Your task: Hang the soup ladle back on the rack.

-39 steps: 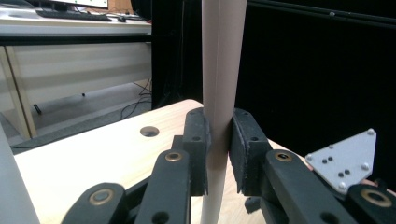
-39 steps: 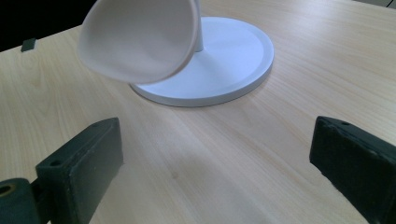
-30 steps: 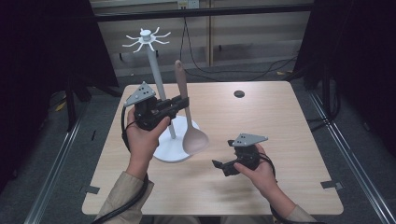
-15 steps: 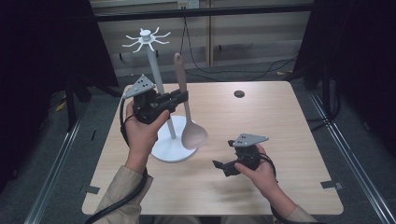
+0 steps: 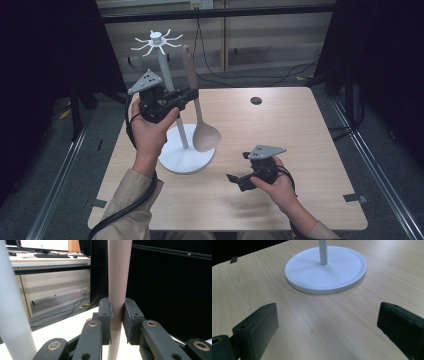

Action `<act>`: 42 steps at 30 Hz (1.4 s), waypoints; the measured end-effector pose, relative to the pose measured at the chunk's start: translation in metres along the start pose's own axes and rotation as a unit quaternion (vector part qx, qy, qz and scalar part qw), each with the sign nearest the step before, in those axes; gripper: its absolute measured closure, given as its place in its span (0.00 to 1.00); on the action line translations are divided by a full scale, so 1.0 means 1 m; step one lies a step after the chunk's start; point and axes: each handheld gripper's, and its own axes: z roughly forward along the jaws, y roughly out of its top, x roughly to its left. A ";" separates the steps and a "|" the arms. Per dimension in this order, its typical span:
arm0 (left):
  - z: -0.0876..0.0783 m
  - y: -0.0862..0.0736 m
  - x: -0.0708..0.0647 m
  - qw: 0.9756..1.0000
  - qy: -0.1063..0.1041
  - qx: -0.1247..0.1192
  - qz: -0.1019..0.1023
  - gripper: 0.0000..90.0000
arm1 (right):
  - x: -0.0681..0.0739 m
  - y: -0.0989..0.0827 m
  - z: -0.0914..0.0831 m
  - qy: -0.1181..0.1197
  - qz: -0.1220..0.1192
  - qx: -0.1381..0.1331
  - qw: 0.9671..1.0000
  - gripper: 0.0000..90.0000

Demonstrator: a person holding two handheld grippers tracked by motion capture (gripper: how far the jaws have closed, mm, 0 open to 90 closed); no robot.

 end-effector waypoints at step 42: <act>0.002 0.001 0.006 0.999 0.046 -0.012 -0.004 0.86 | 0.002 0.002 0.000 0.010 0.005 -0.007 1.000 0.04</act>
